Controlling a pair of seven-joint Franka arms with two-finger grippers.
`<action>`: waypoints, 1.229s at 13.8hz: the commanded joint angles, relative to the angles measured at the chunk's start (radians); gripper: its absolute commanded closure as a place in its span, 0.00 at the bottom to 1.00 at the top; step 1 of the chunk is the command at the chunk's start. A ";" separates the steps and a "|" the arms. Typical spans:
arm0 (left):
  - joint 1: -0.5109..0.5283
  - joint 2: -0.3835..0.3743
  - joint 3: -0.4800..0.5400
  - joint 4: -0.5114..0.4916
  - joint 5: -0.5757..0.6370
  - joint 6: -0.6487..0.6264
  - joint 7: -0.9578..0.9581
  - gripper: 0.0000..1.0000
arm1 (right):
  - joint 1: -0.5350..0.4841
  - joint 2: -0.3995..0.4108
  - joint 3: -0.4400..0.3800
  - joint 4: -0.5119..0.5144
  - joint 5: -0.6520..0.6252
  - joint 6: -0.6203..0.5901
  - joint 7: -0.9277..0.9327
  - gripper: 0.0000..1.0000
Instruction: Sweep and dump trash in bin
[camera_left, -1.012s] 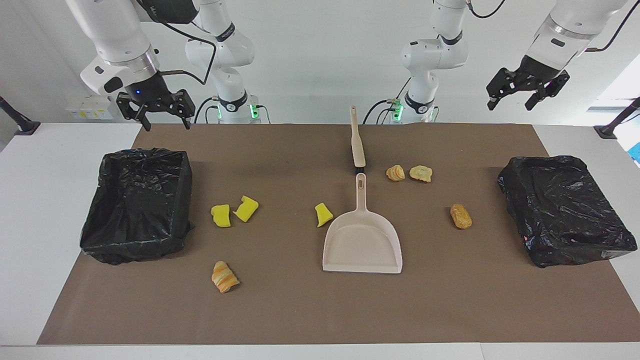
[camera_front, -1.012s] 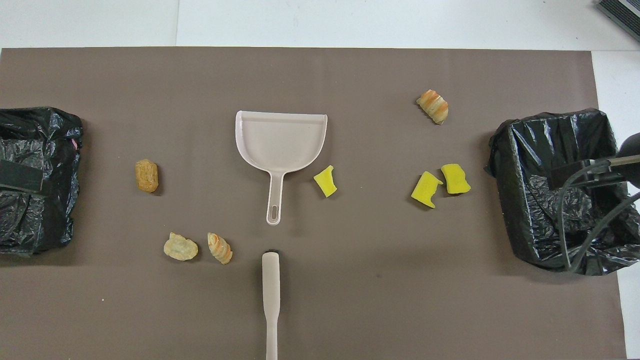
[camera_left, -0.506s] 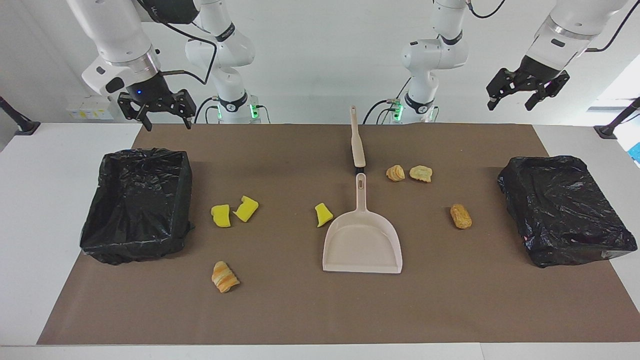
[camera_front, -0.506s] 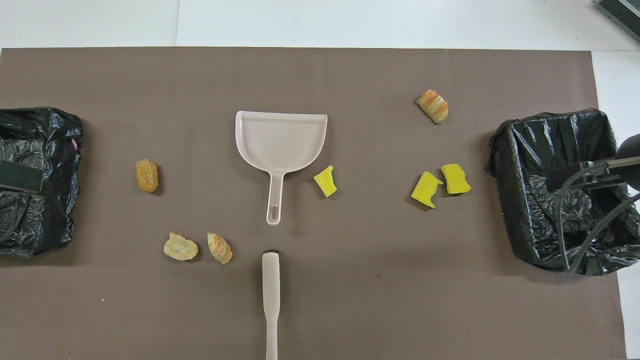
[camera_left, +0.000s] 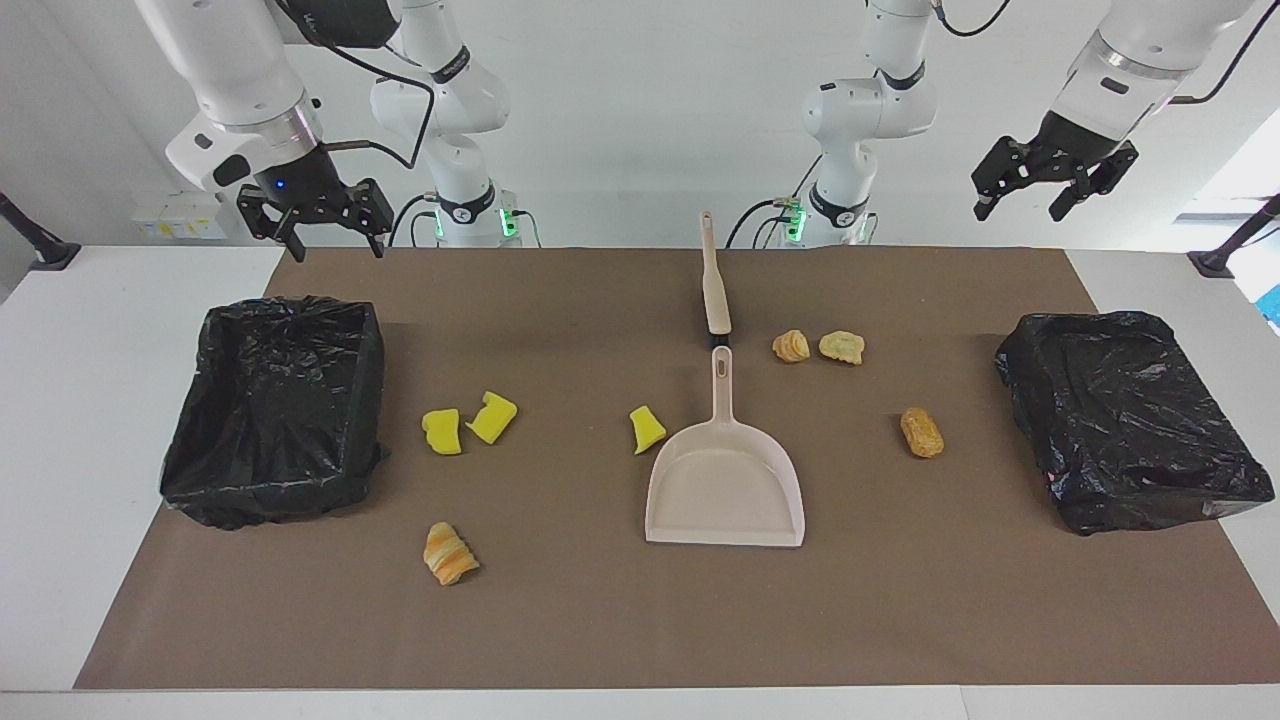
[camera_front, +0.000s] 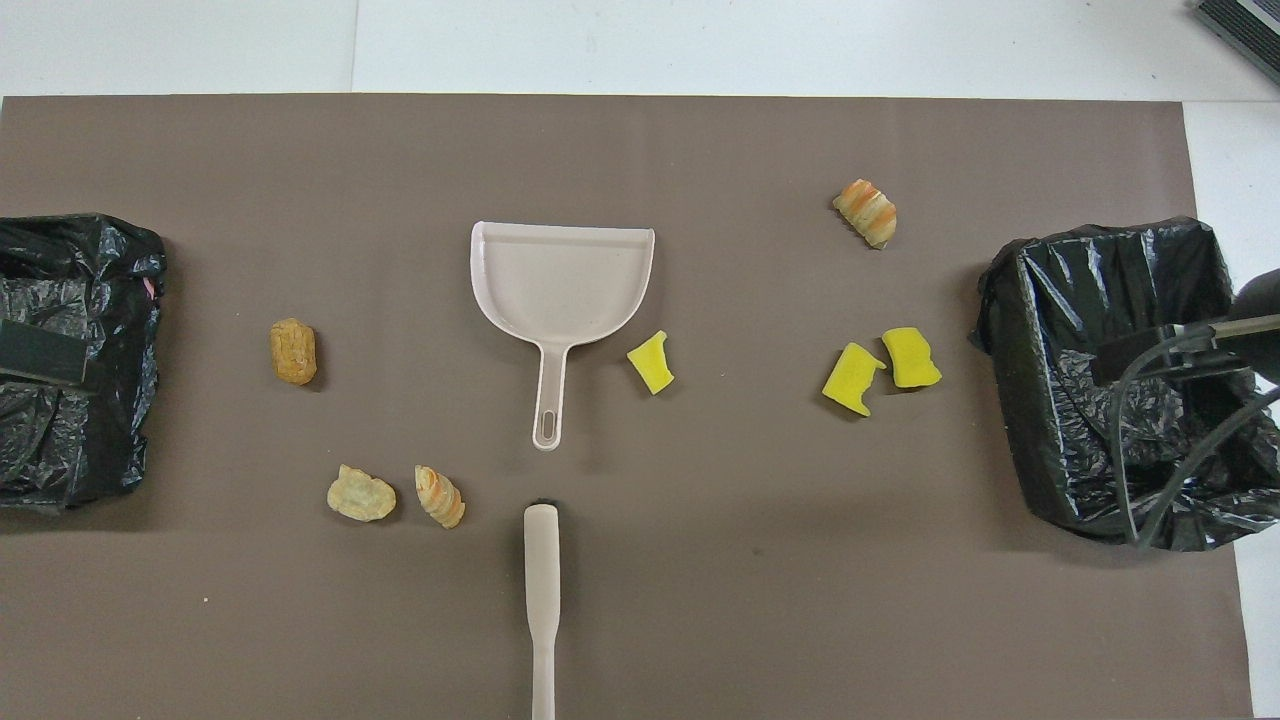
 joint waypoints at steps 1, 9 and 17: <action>0.007 -0.020 -0.005 -0.021 -0.011 0.010 -0.005 0.00 | -0.002 -0.033 0.003 -0.041 0.021 0.023 0.008 0.00; -0.003 -0.023 -0.010 -0.027 -0.011 -0.006 -0.005 0.00 | -0.002 -0.035 0.003 -0.049 0.021 0.023 0.004 0.00; -0.198 -0.332 -0.030 -0.539 -0.034 0.152 -0.019 0.00 | -0.002 -0.047 0.017 -0.076 0.021 0.026 0.010 0.00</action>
